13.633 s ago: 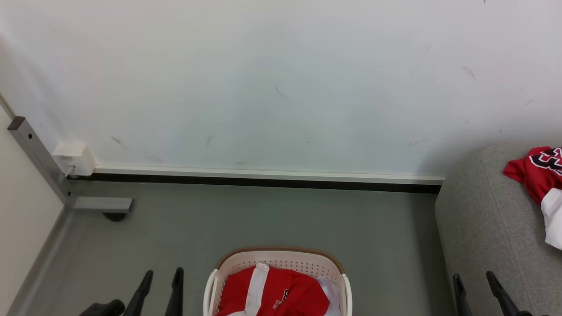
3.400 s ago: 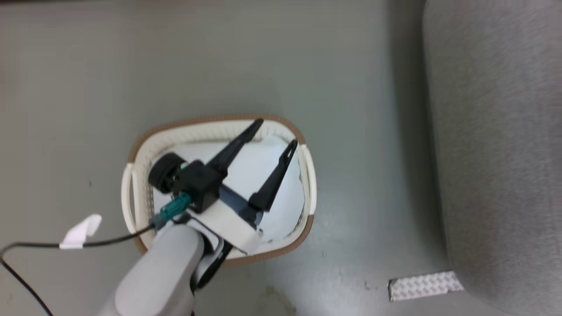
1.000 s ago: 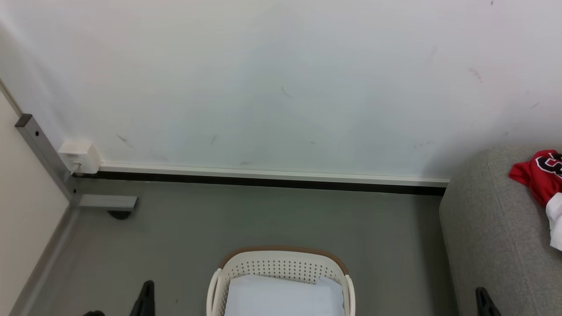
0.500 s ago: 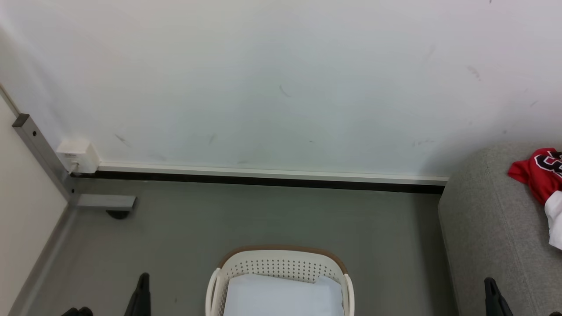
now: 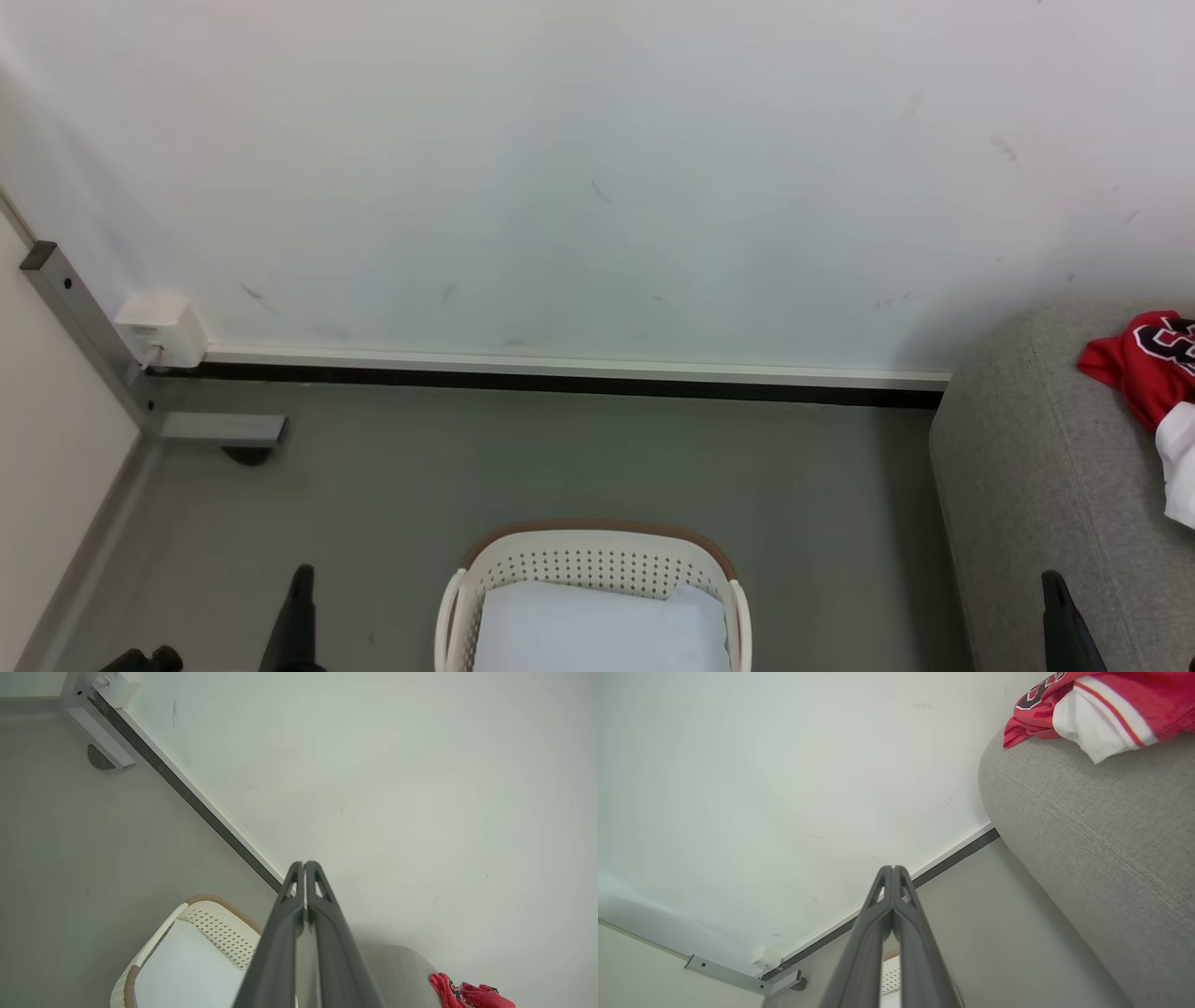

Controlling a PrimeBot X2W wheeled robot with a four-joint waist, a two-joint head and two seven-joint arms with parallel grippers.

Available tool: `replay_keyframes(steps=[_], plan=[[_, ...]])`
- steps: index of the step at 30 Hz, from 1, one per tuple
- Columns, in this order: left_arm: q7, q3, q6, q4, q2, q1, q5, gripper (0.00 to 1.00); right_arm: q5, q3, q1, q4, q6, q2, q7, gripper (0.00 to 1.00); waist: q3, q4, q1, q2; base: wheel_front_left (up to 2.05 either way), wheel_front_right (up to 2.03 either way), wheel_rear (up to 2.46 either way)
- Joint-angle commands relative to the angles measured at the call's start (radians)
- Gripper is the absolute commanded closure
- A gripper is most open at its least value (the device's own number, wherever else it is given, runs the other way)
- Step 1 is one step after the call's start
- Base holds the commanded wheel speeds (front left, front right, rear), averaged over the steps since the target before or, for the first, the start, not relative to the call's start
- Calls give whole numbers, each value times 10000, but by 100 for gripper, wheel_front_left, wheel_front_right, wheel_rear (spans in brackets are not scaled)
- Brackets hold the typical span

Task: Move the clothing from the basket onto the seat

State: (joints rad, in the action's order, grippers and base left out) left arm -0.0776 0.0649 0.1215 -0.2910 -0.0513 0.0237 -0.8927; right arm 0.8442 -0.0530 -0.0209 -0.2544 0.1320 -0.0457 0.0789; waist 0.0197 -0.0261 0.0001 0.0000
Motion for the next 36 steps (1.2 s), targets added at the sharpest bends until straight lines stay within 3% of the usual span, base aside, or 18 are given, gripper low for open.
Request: replay_keyframes(steps=[1, 36], plan=[[71, 67, 17, 142, -50, 229, -268, 100, 306, -60, 241, 139, -9, -75, -76, 100, -3, 3, -1, 0, 0, 0, 0], [1047, 306, 75, 326, -26, 598, -3909, 100, 4190, -357, 848, 139, -14, -87, -1059, 100, -101, 116, -1, 0, 0, 0, 0]])
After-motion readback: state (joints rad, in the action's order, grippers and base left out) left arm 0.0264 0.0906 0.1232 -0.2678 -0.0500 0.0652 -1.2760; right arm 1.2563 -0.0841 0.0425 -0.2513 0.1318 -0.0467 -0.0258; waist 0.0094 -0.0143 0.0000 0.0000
